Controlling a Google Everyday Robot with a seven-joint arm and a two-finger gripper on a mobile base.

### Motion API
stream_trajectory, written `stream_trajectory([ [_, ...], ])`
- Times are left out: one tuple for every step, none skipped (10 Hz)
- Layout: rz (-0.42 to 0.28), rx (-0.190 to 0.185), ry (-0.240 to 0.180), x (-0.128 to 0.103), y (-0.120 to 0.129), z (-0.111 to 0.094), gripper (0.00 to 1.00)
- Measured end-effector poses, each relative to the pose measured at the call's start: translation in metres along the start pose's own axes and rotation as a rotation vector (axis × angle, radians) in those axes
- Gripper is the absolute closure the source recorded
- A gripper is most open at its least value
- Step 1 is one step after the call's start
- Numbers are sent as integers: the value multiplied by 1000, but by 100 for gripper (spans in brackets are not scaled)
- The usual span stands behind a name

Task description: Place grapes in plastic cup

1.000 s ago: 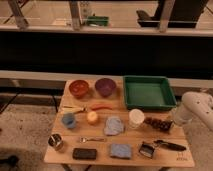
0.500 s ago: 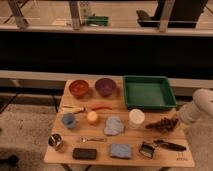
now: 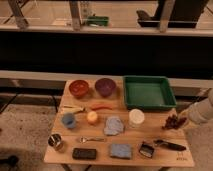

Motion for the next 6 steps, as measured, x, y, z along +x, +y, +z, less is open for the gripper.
stream_trajectory([
  [-16,12,-8,-9,0,-4,100],
  [-21,19,-10,-11,1,-7,100],
  [-27,25,-12,-15,3,-11,100],
  [-41,35,-14,-22,3,-16,100],
  [-58,48,-16,-31,3,-22,100],
  [-68,58,-16,-35,4,-27,100],
])
